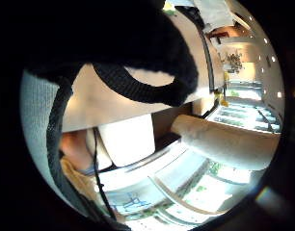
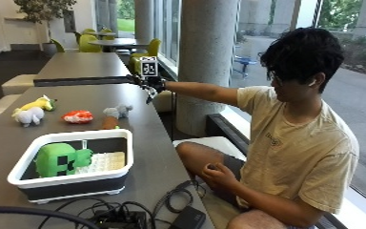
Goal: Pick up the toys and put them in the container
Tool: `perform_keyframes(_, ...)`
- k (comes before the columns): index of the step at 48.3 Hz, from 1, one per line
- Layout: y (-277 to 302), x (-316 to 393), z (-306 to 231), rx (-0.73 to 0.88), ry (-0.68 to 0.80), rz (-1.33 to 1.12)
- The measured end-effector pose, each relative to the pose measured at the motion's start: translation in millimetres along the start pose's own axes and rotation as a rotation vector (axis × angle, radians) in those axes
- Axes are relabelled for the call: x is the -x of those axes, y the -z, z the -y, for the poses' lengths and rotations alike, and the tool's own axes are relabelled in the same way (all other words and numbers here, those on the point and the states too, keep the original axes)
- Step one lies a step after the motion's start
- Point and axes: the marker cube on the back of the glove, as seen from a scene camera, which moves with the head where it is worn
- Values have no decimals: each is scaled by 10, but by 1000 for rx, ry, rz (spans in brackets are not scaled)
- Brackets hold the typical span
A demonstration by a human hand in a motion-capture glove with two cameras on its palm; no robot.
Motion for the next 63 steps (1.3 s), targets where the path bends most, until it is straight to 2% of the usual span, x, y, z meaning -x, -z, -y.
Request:
perform_keyframes(9,-85,171,457,28,102,-67)
perform_keyframes(15,-324,581,838,85,163,-14)
perform_keyframes(20,-544,519,1168,165,163,-215)
perform_keyframes(25,-964,-8,1519,229,232,-262)
perform_keyframes(29,-986,458,1667,292,224,-315)
perform_keyframes(32,-1067,551,1761,370,190,-360)
perform_keyframes(38,-1299,648,1839,513,128,-96)
perform_keyframes(43,-1306,616,2007,453,206,-214)
perform_keyframes(56,-1403,740,2128,255,247,-74)
perform_keyframes(59,-1387,756,2089,177,237,-98)
perform_keyframes(63,-1354,737,2079,92,293,-130)
